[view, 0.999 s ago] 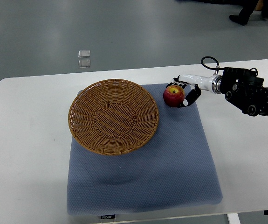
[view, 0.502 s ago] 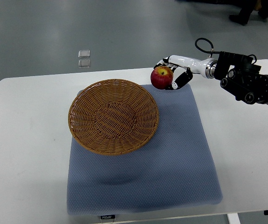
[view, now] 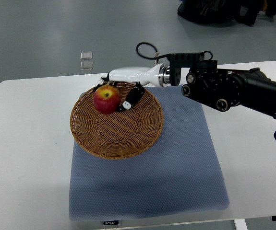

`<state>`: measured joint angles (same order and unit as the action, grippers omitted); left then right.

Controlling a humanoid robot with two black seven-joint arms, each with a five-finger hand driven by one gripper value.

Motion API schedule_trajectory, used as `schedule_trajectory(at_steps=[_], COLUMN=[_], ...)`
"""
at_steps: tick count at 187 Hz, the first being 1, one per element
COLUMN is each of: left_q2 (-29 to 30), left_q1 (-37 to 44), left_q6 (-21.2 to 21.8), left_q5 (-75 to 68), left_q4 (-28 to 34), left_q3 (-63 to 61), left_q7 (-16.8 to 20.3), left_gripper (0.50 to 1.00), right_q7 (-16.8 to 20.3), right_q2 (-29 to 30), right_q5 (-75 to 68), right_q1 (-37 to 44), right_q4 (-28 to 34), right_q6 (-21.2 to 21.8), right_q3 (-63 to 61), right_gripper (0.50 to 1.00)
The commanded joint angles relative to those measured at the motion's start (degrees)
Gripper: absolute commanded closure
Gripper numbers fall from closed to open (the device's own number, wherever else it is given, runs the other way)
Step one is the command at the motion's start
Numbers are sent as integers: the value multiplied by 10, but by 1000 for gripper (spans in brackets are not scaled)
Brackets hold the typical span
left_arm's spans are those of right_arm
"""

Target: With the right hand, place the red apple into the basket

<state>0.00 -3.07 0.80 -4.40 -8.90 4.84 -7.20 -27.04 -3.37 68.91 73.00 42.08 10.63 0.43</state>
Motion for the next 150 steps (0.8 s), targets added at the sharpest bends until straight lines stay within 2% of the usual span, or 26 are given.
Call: schedule_trajectory(at_steps=[1, 65, 88, 105, 150], left_q2=[0, 0, 0, 0, 0], left_q1=[0, 0, 0, 0, 0], left_q6=[0, 0, 0, 1, 0], left_q5=[0, 0, 0, 0, 0], left_q4=[0, 0, -2, -3, -2], left_q3=[-1, 0, 1, 0, 0], left_q7=[0, 0, 0, 0, 0], left_gripper=[500, 500, 500, 500, 500], right_q7=[-12, -5, -4, -4, -4], right_q2=[20, 34, 34, 34, 34], right_q5=[22, 31, 31, 30, 18], right_q1=[-3, -7, -14, -18, -21], right_q4=[-2, -42, -43, -43, -42], right_q6=[-3, -16, -18, -17, -15], right_q3=[48, 78, 79, 78, 69], right_gripper=[795, 775, 703, 583, 576])
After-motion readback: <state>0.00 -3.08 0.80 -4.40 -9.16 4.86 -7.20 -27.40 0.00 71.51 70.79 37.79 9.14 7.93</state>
